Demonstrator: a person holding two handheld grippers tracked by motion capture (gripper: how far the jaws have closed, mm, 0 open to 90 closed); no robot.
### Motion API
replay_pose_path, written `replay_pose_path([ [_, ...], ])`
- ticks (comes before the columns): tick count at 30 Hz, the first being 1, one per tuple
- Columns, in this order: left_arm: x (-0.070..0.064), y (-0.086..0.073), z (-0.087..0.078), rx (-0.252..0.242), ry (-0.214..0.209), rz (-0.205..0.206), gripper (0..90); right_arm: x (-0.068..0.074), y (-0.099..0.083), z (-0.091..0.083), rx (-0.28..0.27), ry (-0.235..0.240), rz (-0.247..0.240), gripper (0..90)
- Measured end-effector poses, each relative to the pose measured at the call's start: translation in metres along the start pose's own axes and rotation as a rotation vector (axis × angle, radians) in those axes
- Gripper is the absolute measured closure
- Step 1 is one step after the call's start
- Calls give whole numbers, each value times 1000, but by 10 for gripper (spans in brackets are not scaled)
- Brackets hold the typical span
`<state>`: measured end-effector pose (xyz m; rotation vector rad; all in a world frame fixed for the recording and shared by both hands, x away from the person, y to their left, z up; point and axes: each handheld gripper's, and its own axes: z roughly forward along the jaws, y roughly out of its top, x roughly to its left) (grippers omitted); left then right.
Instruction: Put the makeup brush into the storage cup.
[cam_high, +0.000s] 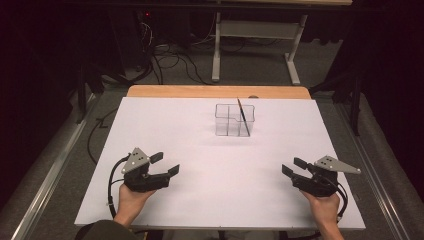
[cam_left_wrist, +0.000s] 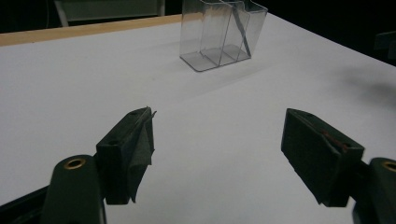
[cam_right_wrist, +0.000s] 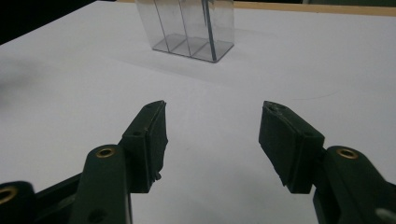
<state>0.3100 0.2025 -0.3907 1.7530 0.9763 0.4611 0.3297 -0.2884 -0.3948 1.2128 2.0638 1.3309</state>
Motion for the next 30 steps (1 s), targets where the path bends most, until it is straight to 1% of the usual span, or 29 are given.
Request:
replay_pose_path([
  [5, 0, 0, 0, -1, -1, 0, 256, -1, -2, 2, 7, -3, 14, 425],
  [9, 0, 0, 0, 0, -2, -1, 256, -2, -3, 2, 5, -7, 8, 419],
  [15, 0, 0, -1, -2, -5, -1, 256, -2, -6, 1, 10, -22, 14, 405],
  [30, -1, 0, -1, -4, -11, -2, 255, -2, -7, -2, -12, -33, 14, 390],
])
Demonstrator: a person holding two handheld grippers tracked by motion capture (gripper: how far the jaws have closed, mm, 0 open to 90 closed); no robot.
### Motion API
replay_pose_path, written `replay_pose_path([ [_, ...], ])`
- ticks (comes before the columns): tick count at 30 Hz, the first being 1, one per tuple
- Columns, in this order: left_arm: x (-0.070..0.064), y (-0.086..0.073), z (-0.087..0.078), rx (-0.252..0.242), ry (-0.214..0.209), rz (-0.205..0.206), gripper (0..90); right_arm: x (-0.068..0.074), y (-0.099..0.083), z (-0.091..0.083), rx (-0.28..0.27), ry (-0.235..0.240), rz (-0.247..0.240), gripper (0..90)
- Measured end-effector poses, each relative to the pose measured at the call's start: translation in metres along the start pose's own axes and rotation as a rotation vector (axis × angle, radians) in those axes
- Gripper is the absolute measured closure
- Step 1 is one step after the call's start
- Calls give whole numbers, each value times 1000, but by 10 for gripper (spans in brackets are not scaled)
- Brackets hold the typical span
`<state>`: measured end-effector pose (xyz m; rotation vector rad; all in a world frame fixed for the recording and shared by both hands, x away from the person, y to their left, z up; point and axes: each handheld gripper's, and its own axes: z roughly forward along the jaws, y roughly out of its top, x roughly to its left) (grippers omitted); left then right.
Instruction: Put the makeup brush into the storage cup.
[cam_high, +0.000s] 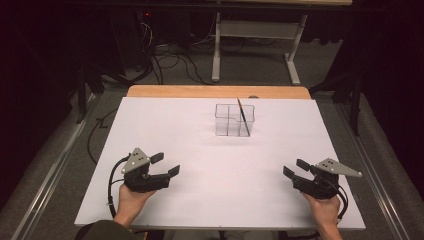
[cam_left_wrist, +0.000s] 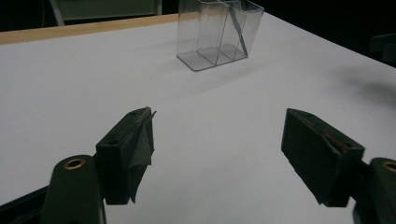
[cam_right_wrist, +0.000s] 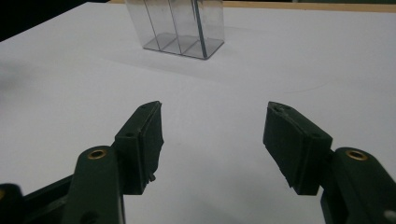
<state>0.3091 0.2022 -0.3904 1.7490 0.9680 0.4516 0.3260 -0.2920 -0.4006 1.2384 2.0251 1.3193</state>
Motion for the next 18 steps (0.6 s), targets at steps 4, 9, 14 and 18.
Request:
replay_pose_path([
  [4, 0, 0, 0, -1, -1, -1, 254, 1, 0, 0, -2, -4, -7, 383],
  [9, 1, 0, 0, 1, -1, -1, 254, 0, 0, 0, -6, -10, -4, 379],
  [14, 0, 0, 0, 2, 0, 1, 254, 1, 0, -1, -6, -10, -10, 379],
  [18, 1, 0, -1, -1, 2, 0, 255, 0, 0, -1, -13, -17, -8, 365],
])
